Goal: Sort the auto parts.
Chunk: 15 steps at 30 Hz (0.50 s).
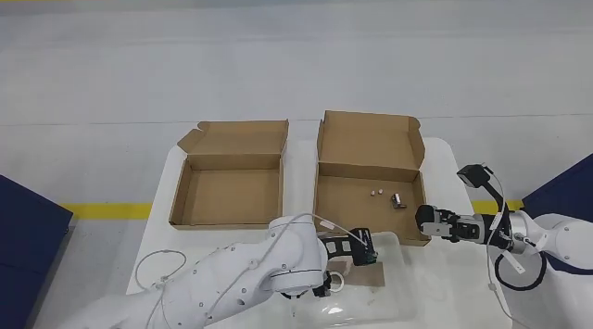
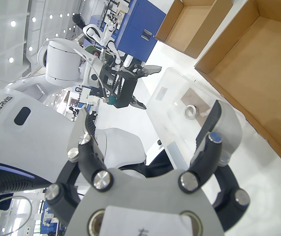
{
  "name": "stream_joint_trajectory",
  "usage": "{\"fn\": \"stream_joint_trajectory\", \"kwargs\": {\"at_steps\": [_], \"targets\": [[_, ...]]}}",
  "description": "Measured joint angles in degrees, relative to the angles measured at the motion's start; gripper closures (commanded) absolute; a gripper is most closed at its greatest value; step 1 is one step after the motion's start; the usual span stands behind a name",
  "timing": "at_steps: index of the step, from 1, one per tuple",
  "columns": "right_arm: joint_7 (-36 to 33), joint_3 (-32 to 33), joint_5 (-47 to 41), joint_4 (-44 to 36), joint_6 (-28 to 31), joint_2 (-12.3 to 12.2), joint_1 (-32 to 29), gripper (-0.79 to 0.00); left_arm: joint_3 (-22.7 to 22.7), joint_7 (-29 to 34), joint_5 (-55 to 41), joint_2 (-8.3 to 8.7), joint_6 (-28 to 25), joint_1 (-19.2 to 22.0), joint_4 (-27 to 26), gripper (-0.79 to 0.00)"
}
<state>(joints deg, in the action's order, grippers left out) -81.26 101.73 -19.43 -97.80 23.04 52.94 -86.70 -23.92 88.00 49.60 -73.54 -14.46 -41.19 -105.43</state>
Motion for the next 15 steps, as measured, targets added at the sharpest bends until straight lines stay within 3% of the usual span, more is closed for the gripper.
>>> {"fn": "stream_joint_trajectory", "kwargs": {"at_steps": [7,15], "targets": [[0.0,0.0,0.0,0.0,0.0,0.0,0.0,-0.785,1.1,-2.0,1.2,-0.01,-1.2,-1.7,0.0,-0.785],[0.0,0.0,0.0,0.0,0.0,0.0,0.0,-0.785,5.2,-4.3,-1.2,-3.23,-2.7,0.1,6.8,-0.785]]}}
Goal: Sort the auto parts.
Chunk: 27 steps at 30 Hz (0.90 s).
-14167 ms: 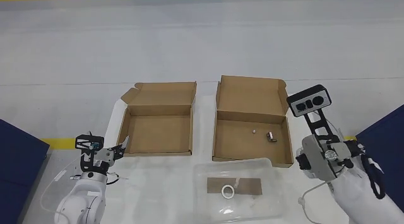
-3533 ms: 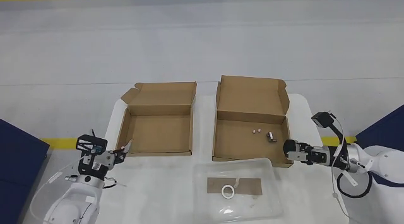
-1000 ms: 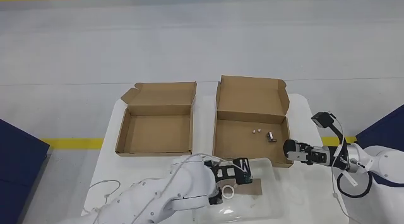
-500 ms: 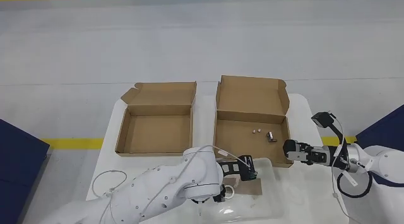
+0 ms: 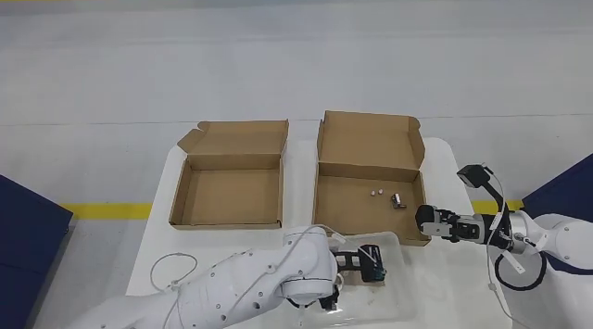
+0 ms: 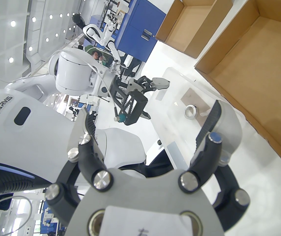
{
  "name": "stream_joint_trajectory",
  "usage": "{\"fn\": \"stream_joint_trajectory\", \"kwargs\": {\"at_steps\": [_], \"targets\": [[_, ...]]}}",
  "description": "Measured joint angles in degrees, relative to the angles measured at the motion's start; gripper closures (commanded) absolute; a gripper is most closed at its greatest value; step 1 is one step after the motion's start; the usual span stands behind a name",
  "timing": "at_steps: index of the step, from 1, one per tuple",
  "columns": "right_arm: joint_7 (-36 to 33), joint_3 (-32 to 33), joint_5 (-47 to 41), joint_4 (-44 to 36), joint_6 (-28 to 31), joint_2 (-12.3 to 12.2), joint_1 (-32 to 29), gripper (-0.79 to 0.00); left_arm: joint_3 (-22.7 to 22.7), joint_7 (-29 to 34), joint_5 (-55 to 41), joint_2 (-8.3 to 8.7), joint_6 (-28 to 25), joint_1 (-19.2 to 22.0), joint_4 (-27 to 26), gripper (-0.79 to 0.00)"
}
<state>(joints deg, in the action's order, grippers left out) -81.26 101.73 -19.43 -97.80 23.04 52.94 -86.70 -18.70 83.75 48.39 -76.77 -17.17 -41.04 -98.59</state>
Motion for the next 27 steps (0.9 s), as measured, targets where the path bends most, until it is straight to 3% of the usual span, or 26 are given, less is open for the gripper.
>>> {"fn": "stream_joint_trajectory", "kwargs": {"at_steps": [2,10,15,27], "targets": [[0.0,0.0,0.0,0.0,0.0,0.0,0.0,-0.785,0.5,0.0,-0.5,-0.66,0.5,0.5,1.6,-0.785],[0.0,0.0,0.0,0.0,0.0,0.0,0.0,-0.785,0.5,0.1,-0.5,-0.64,0.5,0.4,1.6,-0.785],[0.0,0.0,0.0,0.0,0.0,0.0,0.0,-0.785,1.2,-3.0,1.4,-0.87,0.5,-1.1,2.2,-0.785],[0.0,0.0,0.0,0.0,0.0,0.0,0.0,-0.785,3.6,-5.1,1.0,-5.61,3.6,0.8,11.7,-0.785]]}}
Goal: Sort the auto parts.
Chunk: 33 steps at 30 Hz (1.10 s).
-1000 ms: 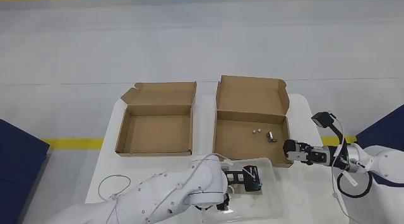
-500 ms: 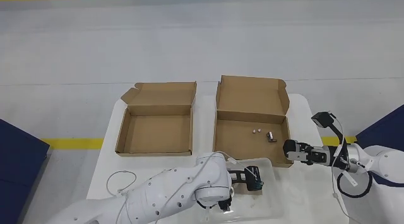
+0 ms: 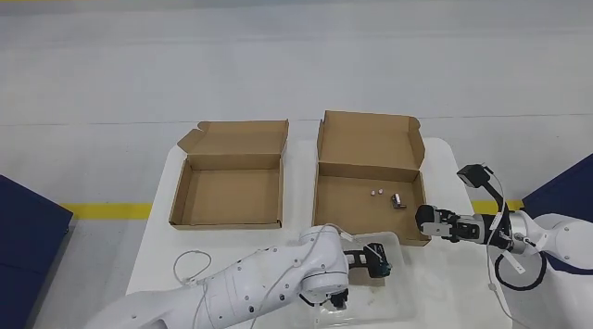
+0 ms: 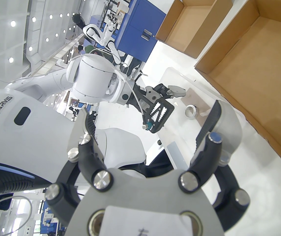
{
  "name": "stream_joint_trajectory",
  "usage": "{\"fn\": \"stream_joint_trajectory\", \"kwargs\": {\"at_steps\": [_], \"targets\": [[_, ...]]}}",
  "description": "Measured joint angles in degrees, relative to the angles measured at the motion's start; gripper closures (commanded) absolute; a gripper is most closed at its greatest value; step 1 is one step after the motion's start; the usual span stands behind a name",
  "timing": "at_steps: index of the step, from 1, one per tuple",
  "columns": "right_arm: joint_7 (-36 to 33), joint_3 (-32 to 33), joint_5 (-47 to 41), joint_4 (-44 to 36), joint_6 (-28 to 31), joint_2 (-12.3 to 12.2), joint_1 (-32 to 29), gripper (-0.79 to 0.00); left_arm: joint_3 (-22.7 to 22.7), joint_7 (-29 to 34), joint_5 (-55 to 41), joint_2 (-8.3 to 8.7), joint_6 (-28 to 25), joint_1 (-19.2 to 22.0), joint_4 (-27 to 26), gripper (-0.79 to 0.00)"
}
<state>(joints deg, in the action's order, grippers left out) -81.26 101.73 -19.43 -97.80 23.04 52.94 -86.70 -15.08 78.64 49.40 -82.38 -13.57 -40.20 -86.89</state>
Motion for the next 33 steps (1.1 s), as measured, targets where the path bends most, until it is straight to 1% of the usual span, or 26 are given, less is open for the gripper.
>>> {"fn": "stream_joint_trajectory", "kwargs": {"at_steps": [3,6,13,17,24,27,33], "targets": [[0.0,0.0,0.0,0.0,0.0,0.0,0.0,-0.785,0.4,-0.5,-0.1,-1.01,0.1,0.2,2.0,-0.785],[0.0,0.0,0.0,0.0,0.0,0.0,0.0,-0.785,0.7,-0.2,-0.4,-1.63,-0.3,0.4,3.2,-0.785],[0.0,0.0,0.0,0.0,0.0,0.0,0.0,-0.785,0.7,-0.3,-0.2,-1.6,-0.2,0.3,3.3,-0.785],[0.0,0.0,0.0,0.0,0.0,0.0,0.0,-0.785,0.0,-3.8,1.9,-1.28,1.3,-1.3,4.4,-0.785],[0.0,0.0,0.0,0.0,0.0,0.0,0.0,-0.785,0.3,-2.3,5.4,-2.27,6.2,-2.3,5.2,-0.785],[0.0,0.0,0.0,0.0,0.0,0.0,0.0,-0.785,0.4,-1.7,6.3,-2.63,6.5,-2.3,5.2,-0.785],[0.0,0.0,0.0,0.0,0.0,0.0,0.0,-0.785,0.4,-2.0,6.5,-2.6,6.5,-2.5,5.4,-0.779]]}}
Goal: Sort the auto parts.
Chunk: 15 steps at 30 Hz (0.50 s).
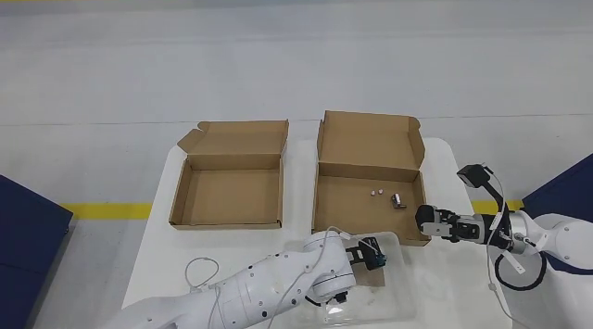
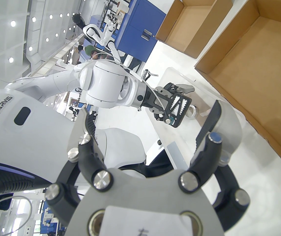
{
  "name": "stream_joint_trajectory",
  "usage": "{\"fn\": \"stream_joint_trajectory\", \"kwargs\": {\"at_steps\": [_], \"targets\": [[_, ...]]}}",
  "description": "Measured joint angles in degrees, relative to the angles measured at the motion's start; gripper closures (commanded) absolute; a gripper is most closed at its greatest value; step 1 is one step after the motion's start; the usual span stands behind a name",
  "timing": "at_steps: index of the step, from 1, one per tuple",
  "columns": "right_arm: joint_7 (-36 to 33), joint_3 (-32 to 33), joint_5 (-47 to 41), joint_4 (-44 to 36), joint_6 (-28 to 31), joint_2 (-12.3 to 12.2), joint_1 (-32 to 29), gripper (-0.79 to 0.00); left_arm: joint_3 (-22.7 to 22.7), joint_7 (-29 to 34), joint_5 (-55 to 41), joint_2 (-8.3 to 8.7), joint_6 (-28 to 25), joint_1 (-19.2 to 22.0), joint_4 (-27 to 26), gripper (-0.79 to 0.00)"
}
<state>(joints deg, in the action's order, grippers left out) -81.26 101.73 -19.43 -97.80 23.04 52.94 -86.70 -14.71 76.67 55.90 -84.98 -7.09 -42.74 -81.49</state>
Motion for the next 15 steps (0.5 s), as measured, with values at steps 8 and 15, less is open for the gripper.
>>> {"fn": "stream_joint_trajectory", "kwargs": {"at_steps": [8,15], "targets": [[0.0,0.0,0.0,0.0,0.0,0.0,0.0,-0.785,-1.1,-1.5,-0.1,-0.35,-2.0,-0.9,2.8,-0.536],[0.0,0.0,0.0,0.0,0.0,0.0,0.0,-0.785,-2.1,-0.6,0.3,-0.79,-2.4,-1.0,3.1,-0.431]]}}
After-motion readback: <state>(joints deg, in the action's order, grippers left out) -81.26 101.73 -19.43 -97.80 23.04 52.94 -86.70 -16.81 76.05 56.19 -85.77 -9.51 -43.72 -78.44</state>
